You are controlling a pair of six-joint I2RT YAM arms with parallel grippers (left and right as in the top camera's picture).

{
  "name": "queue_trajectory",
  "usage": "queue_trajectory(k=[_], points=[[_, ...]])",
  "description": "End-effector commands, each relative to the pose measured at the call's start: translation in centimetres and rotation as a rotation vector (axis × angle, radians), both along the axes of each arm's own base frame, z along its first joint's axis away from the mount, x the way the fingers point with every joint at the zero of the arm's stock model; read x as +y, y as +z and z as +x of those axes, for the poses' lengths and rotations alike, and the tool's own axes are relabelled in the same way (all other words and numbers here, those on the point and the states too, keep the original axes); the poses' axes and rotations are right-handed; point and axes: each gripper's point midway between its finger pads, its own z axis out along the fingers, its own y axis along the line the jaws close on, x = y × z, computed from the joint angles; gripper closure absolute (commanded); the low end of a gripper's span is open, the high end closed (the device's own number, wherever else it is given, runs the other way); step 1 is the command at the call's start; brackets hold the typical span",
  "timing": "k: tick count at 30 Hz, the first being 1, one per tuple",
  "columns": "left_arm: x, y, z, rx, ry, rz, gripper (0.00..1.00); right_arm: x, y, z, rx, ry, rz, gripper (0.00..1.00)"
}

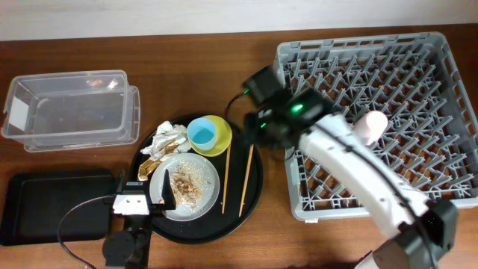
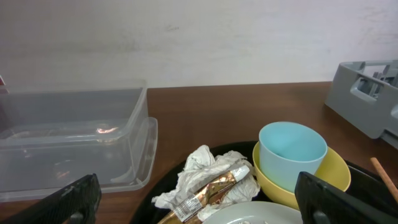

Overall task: Sort waste into correct bins and load items into the dishwasher rack
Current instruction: 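Move the right gripper to the wooden chopsticks and grasp one, then carry the chopstick to the dish rack and drop it in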

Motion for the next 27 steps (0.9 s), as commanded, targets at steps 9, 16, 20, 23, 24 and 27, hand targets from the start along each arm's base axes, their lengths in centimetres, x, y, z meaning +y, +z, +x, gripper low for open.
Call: queue_trajectory(k=[9,16,20,23,24,27], points=[[-0.2,-0.2,0.0,0.001,-0.011,0.018,0.01,1.1,-12.1,-1.7,-0.001,-0.067,0.034,0.66],[-0.2,-0.2,0.0,0.001,-0.011,0.018,0.01,1.5,-15.5,-2.1,0.018,-0.047,-0.047,0.65],[-0.2,-0.2,0.0,0.001,-0.011,0.018,0.01,1.1,-16.1,-2.0,0.015,-0.054,-0.076,0.65],[-0.2,-0.2,0.0,0.001,-0.011,0.018,0.01,1.0,-17.1,-2.1,0.029,-0.053,-0.090,0.65],[-0.2,-0.2,0.0,0.001,-0.011,0.018,0.01,1.0,-17.3,-2.1,0.033,-0.052,-0.092,0.67],[-0.2,-0.2,0.0,0.001,-0.011,0.018,0.01,1.0,-17.3,-2.1,0.032,-0.052,-0.092,0.88]])
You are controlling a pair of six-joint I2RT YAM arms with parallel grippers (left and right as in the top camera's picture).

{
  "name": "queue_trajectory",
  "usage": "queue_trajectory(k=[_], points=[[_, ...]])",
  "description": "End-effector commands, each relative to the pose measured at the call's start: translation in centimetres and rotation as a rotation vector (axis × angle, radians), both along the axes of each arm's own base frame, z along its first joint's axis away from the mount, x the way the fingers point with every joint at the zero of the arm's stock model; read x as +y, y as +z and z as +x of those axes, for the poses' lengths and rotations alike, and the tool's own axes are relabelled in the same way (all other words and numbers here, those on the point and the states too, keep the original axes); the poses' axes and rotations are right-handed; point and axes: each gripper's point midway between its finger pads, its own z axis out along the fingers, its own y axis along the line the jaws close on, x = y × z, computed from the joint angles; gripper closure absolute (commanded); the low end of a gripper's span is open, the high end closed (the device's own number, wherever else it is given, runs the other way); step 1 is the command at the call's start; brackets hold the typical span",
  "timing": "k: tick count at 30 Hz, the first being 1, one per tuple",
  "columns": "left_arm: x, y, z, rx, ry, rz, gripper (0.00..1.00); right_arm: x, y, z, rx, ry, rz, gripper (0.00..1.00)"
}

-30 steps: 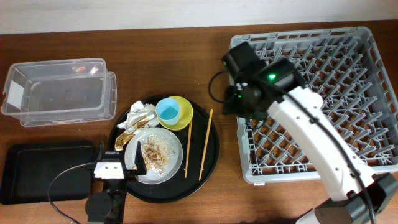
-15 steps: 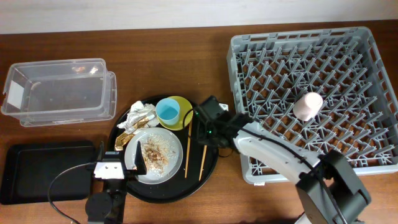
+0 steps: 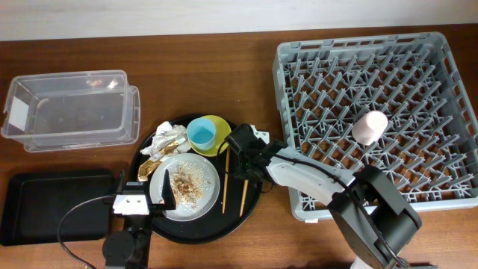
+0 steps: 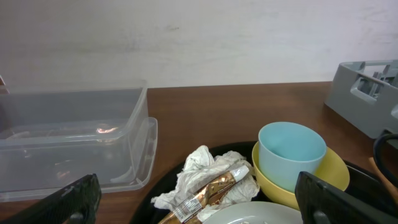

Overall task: Sort waste into correct bins and load items into the dishwasher rack
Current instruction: 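Carry the chopstick to the dish rack and drop it in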

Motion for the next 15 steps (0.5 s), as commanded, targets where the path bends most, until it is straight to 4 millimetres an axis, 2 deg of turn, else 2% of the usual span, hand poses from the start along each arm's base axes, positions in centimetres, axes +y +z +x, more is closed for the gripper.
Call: queue_trajectory(k=[1,3,5,7,8,9,11,12,13,15], points=[[-0.2,-0.2,0.0,0.001,-0.011,0.018,0.01,-0.2,-0.9,-0.2,0.010,-0.004,-0.024,0.90],[-0.2,-0.2,0.0,0.001,-0.011,0.018,0.01,-0.2,-0.4,-0.1,0.012,-0.005,-0.026,0.94],[-0.2,-0.2,0.0,0.001,-0.011,0.018,0.01,-0.1,1.0,0.4,0.018,-0.012,-0.032,0.96],[-0.2,-0.2,0.0,0.001,-0.011,0.018,0.01,-0.9,4.1,1.5,0.010,-0.043,-0.044,0.96],[-0.2,-0.2,0.0,0.001,-0.011,0.018,0.01,-2.5,6.9,2.7,-0.010,-0.085,-0.076,0.96],[-0.2,-0.2,0.0,0.001,-0.011,0.018,0.01,-3.3,8.2,3.3,-0.019,-0.097,-0.086,0.96],[-0.2,-0.2,0.0,0.001,-0.011,0.018,0.01,-6.3,13.8,6.0,-0.079,-0.016,-0.108,0.96],[-0.2,-0.2,0.0,0.001,-0.011,0.018,0.01,-7.7,15.6,6.9,-0.102,0.019,-0.124,0.96],[-0.2,-0.2,0.0,0.001,-0.011,0.018,0.01,-10.3,17.7,8.5,-0.134,0.085,-0.154,0.96],[-0.2,-0.2,0.0,0.001,-0.011,0.018,0.01,-12.6,18.3,9.7,-0.151,0.199,-0.155,0.96]])
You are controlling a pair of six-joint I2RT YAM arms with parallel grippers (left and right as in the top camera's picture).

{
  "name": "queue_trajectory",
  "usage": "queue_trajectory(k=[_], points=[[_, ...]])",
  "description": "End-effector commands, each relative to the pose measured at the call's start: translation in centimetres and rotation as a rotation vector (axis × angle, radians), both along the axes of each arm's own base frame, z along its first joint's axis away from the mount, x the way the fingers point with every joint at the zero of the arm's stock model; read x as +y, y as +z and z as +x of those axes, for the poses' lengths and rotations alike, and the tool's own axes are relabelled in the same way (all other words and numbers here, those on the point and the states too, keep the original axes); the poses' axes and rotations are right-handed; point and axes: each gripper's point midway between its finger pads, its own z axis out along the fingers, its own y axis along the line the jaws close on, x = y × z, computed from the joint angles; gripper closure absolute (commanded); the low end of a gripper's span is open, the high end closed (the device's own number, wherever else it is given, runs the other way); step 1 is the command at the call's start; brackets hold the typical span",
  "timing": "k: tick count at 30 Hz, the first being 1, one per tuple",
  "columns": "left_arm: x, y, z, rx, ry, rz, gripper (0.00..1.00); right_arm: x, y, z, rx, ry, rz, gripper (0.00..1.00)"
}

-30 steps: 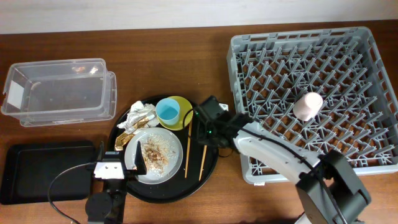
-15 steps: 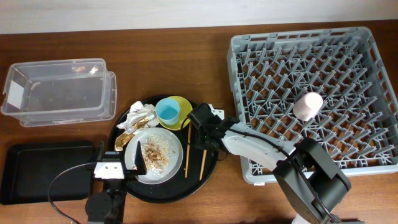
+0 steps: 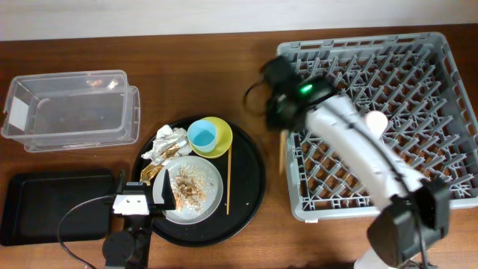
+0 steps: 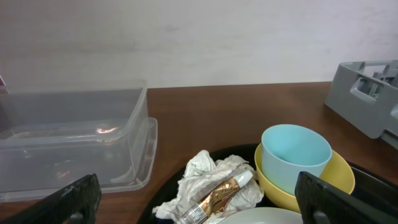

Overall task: Sort waste into correct bins and load items into the dishwasher rack
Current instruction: 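Carry the chopstick to the dish rack and drop it in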

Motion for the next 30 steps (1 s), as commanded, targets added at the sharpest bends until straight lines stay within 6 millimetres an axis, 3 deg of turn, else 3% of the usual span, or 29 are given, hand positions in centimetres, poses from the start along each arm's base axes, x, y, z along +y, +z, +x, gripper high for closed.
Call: queue_trajectory(k=[1,4,8,11,14,17,18,19,23,26,27,30], points=[[-0.2,-0.2,0.0,0.002,-0.011,0.019,0.00,-4.8,2.1,2.0,-0.052,0.211,-0.058,0.96],[-0.2,-0.2,0.0,0.001,-0.011,0.019,0.01,-9.0,1.6,3.6,-0.052,0.123,-0.020,0.96],[-0.2,-0.2,0.0,0.002,-0.011,0.019,0.01,-9.8,1.1,6.4,-0.116,0.137,0.085,0.96],[-0.2,-0.2,0.0,0.002,-0.011,0.019,0.01,-9.5,-0.5,7.9,-0.123,0.141,0.088,0.96],[-0.2,-0.2,0.0,0.002,-0.011,0.019,0.01,-9.4,-3.1,8.6,-0.083,0.140,0.090,0.88],[-0.2,-0.2,0.0,0.002,-0.011,0.019,0.00,-8.9,-3.9,8.4,-0.056,0.150,0.121,0.60],[-0.2,-0.2,0.0,0.002,-0.011,0.019,0.00,-8.4,-3.6,8.3,-0.057,0.162,0.152,0.52],[-0.2,-0.2,0.0,0.002,-0.011,0.019,0.01,-7.7,-3.3,8.1,-0.057,0.177,0.190,0.50],[-0.2,-0.2,0.0,0.002,-0.011,0.019,0.01,-5.9,-1.2,6.4,-0.044,0.205,0.301,0.50],[-0.2,-0.2,0.0,0.002,-0.011,0.019,0.01,-0.7,0.4,2.8,0.049,0.312,0.508,0.56],[-0.2,-0.2,0.0,0.002,-0.011,0.019,0.01,1.3,0.1,1.1,0.108,0.352,0.509,0.60],[-0.2,-0.2,0.0,0.002,-0.011,0.019,0.01,5.8,-0.7,-2.0,0.194,0.414,0.464,0.57]])
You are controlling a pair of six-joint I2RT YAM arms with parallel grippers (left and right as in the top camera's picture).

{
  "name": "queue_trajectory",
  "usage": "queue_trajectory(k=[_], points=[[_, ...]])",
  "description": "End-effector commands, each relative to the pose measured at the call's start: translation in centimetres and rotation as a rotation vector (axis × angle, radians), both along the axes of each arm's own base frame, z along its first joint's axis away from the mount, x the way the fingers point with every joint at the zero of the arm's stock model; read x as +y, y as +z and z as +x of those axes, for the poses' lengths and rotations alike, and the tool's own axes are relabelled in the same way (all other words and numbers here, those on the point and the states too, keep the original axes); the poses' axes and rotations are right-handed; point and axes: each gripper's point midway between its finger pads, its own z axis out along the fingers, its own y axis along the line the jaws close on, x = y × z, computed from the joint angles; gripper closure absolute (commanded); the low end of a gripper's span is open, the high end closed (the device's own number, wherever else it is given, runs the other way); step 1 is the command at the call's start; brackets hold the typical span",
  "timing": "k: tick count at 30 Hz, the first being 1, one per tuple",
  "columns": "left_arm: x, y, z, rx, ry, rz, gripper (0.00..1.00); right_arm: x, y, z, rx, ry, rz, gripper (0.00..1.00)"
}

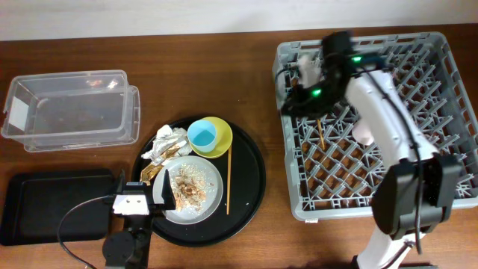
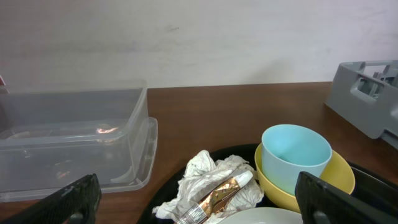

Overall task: Sort waste into correct bins and load items into the dishwasher rack
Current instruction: 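Carry the chopstick to the dish rack and drop it in, then grasp the second wooden chopstick on the tray with the right gripper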

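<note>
My right gripper (image 1: pixel 315 104) hangs over the left back part of the grey dishwasher rack (image 1: pixel 448 112), shut on a wooden chopstick (image 1: pixel 320 134) that points down among the rack's pegs. A second chopstick (image 1: pixel 228 179) lies on the black round tray (image 1: pixel 258 175). On the tray are also a blue cup (image 1: pixel 201 134) inside a yellow bowl (image 1: pixel 220 128), a white plate with food scraps (image 1: pixel 187 185), and a crumpled napkin with a gold wrapper (image 2: pixel 214 190). My left gripper (image 2: pixel 202 205) stands open at the tray's front edge. A pink cup (image 1: pixel 364 134) in the rack is half hidden by the arm.
A clear plastic bin (image 1: pixel 71 108) stands at the back left and a black bin (image 1: pixel 52 205) at the front left. The right arm stretches across the rack from the front edge.
My right gripper has moved with the chopstick from beside the rack's left edge to above the rack's left back part. The left gripper and the tray's contents are unchanged.
My right gripper was above the tray's right side, where two chopsticks lay. Then it was down at the chopsticks. Then one chopstick was off the tray, held at the rack's left edge, and the napkin had shifted slightly. Now that chopstick is over the rack.
</note>
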Motion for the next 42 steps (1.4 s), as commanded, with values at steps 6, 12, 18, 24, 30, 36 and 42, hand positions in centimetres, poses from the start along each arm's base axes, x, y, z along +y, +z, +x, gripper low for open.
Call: queue_trajectory(k=[6,12,18,24,30,36,42], points=[[-0.2,-0.2,0.0,0.001,-0.011,0.018,0.00,7.8,-3.9,-6.1,0.001,-0.147,-0.419,0.53],[-0.2,-0.2,0.0,0.001,-0.011,0.018,0.01,13.0,-8.9,-7.7,-0.103,-0.248,-0.354,0.53],[-0.2,-0.2,0.0,0.001,-0.011,0.018,0.01,11.5,-11.1,-7.8,-0.136,-0.301,-0.409,0.73],[-0.2,-0.2,0.0,0.001,-0.011,0.018,0.01,12.7,-12.8,-8.7,-0.107,-0.258,-0.372,0.73],[-0.2,-0.2,0.0,0.001,-0.011,0.018,0.01,12.9,-14.1,-8.7,-0.117,-0.250,-0.399,0.72],[-0.2,-0.2,0.0,0.001,-0.011,0.018,0.01,12.8,-15.1,-8.7,-0.115,-0.235,-0.418,0.76],[-0.2,-0.2,0.0,0.001,-0.011,0.018,0.01,12.0,-16.5,-8.7,-0.114,-0.239,-0.468,0.96]])
